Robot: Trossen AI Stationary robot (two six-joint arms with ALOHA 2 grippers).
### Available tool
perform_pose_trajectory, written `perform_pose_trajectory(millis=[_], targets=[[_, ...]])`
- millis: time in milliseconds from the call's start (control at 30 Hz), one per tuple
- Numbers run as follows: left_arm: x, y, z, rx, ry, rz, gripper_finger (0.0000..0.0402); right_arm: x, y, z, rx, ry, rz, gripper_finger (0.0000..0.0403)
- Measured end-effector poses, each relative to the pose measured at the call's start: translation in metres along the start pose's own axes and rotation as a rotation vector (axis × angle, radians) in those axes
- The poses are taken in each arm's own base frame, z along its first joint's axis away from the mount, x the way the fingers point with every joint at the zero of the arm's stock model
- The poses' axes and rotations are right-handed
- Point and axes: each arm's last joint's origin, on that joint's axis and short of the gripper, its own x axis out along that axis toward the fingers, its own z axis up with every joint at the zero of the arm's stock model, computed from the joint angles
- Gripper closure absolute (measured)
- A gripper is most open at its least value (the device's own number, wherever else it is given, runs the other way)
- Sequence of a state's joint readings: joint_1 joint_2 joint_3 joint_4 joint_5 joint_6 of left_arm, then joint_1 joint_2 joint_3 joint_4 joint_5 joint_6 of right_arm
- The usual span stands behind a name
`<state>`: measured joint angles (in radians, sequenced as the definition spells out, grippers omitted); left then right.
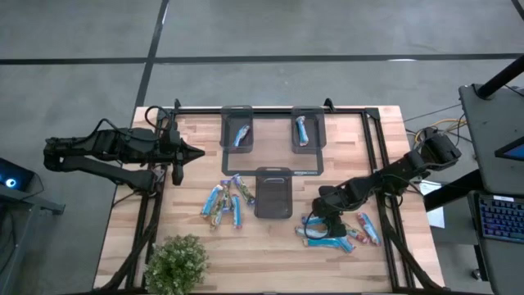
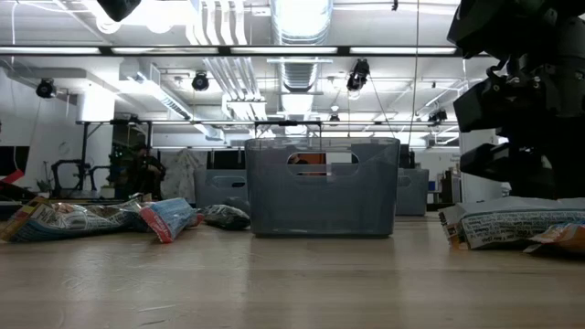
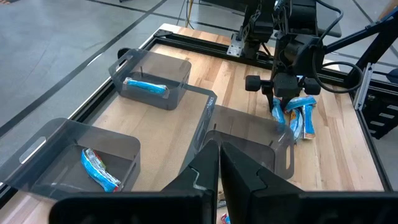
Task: Pick and place Granola Bars by type
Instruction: Put the blue granola bar into the bottom black bin
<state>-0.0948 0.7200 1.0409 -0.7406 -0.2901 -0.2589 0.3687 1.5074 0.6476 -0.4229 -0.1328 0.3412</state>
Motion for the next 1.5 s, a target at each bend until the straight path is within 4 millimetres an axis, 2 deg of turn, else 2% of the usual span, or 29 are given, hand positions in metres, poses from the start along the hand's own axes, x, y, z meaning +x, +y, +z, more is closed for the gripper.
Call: perform_pose_trajectory(millis=[500,1167,1500], targets=[[0.000,0.000,0.000,-0.001,0.000,0.000,0.0401,-0.001,0.001,0.003,-0.001,-0.012,0.013,0.0337],[0.001,0.000,0.001,-0.002,-0.005,-0.002,0.0401,-0.006,0.005,0.013,0.018,-0.045,0.017,0.0340],[0.001,0.000,0.001,-0.001,-0.005,-0.001,0.0401,-0.007,0.003,0.008,0.054,0.001,-0.002,0.0340]])
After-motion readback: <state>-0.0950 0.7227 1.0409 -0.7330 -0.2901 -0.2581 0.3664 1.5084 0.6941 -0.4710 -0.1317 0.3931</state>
